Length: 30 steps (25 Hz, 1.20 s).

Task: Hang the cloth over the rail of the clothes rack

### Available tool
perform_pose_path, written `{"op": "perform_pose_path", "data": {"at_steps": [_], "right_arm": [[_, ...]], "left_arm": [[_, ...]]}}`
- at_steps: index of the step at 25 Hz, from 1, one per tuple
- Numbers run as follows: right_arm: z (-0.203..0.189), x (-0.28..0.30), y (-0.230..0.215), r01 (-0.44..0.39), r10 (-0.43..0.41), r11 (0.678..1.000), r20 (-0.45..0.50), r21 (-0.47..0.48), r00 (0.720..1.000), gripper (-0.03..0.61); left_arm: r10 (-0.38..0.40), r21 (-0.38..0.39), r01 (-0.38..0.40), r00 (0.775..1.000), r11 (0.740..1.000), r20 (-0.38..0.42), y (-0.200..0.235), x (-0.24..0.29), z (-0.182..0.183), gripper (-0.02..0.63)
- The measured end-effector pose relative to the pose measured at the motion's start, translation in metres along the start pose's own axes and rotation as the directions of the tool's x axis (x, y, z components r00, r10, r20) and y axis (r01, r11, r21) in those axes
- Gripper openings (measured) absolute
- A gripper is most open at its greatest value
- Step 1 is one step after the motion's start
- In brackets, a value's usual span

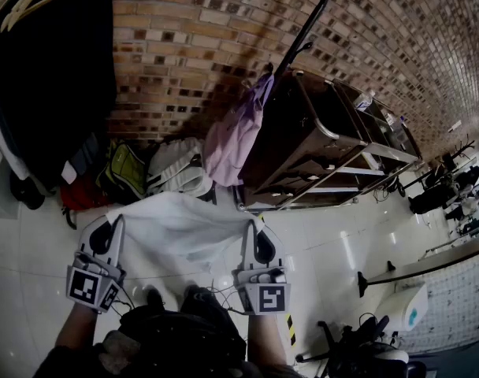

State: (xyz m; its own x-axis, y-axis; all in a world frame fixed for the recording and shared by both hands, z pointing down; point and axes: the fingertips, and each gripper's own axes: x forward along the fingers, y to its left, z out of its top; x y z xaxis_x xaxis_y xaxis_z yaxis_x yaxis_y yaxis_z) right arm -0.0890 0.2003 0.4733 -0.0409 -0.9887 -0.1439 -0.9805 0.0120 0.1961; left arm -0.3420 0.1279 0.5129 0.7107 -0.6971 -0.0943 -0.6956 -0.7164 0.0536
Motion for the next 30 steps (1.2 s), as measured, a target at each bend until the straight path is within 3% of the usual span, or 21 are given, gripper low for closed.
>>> {"op": "perform_pose_path", "data": {"at_steps": [6, 14, 30], "right_arm": [[-0.008, 0.011, -0.022, 0.017, -0.017, 1.0, -0.018, -0.003, 1.0, 0.028], [-0.018, 0.038, -0.084, -0.071, 0.073, 0.996, 0.037, -0.046, 0.997, 0.028], [-0.051, 0.114, -0.284, -0.17, 0.175, 0.984, 0.105, -0.056, 0.979, 0.028]], "left_arm": [[-0.097, 0.032, 0.096, 0.995, 0.995, 0.004, -0.033, 0.029, 0.0, 0.035], [-0.175, 0.041, 0.175, 0.984, 0.984, 0.009, -0.108, 0.123, -0.006, 0.035], [-0.138, 0.047, 0.138, 0.99, 0.989, 0.004, -0.211, 0.34, -0.021, 0.035]]}}
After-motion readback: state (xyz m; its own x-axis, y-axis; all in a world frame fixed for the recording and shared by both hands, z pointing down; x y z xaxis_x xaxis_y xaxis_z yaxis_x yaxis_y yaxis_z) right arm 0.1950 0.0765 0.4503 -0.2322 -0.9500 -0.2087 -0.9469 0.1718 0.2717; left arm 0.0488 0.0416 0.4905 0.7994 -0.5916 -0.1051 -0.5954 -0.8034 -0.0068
